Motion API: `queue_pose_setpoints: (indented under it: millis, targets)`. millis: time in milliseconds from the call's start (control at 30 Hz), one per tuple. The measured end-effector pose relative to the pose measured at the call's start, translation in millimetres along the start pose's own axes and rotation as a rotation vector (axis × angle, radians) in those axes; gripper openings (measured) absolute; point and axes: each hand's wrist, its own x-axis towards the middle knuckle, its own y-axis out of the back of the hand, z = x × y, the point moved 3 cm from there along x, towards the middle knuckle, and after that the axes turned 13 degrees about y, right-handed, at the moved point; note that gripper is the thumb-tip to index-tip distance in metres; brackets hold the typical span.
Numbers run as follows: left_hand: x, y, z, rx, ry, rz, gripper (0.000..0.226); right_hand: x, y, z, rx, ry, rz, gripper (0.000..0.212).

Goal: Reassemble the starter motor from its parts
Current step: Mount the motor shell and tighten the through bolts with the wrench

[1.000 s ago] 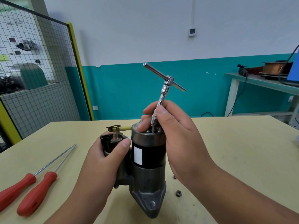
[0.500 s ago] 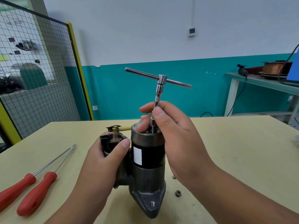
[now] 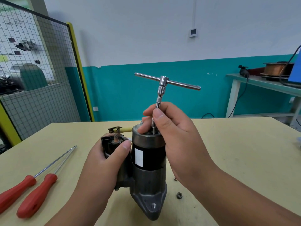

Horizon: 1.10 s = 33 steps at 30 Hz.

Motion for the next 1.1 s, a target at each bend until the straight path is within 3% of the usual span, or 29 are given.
queue_pose_setpoints:
  millis: [200, 600, 800, 1100]
  targets:
    - [-0.9, 1.1, -0.1, 0.006, -0.01, 0.007, 0.046, -0.5, 0.8, -0.5, 0.041, -0.029, 0.002, 0.029]
    - [0.1, 1.1, -0.9, 0.009, 0.003, 0.015, 0.051, 0.4, -0.8, -1.1, -0.027, 0.021, -0.005, 0.019]
    - [-1.3, 0.3, 0.3, 0.006, -0.005, 0.009, 0.048, -1.1, 0.2, -1.1, 0.036, -0.003, -0.001, 0.028]
    - [-2.5, 0.4, 2.2, 0.015, -0.011, 0.013, 0.047, -0.5, -0.8, 0.1, -0.01, 0.053, 0.001, 0.016]
